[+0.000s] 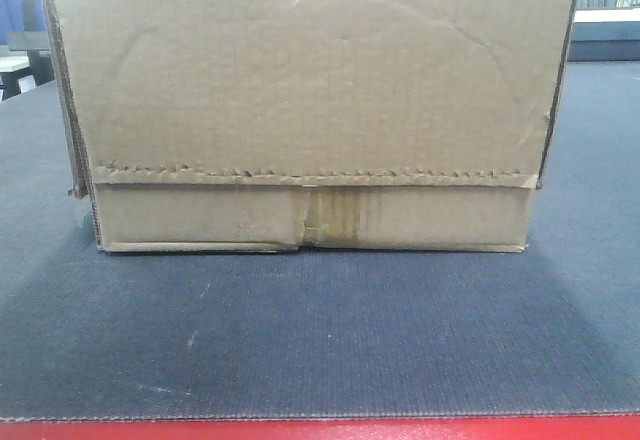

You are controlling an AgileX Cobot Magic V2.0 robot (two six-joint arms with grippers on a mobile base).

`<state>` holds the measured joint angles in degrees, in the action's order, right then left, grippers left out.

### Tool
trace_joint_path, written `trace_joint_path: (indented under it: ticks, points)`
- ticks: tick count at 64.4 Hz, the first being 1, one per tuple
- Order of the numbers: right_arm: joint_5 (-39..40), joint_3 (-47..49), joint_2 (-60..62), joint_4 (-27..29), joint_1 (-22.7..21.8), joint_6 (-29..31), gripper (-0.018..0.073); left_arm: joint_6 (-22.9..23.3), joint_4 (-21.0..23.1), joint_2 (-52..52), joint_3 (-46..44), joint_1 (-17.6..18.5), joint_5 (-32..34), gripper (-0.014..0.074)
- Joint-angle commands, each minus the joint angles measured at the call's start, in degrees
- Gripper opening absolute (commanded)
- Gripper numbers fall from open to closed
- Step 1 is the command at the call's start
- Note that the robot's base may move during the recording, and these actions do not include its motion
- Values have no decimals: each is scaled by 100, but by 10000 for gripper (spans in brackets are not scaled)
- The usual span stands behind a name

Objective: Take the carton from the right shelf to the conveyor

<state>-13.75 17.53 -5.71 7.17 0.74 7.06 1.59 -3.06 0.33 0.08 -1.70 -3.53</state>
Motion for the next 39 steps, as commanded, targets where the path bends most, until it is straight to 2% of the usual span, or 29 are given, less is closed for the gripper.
trace_joint_path:
  ticks: [1, 18, 23, 39]
  points:
    - [549, -503, 181, 359, -225, 209, -58, -14, 30, -33, -8, -19, 161, 14]
    - [1042, -1731, 571, 383, -225, 209, -58, -14, 30, -33, -8, -19, 161, 14]
    - [1426, -1753, 571, 383, -225, 209, -58, -14, 30, -33, -8, -19, 161, 14]
    - [1331, -1753, 571, 363, -225, 209, -58, -14, 30, -33, -8, -19, 161, 14]
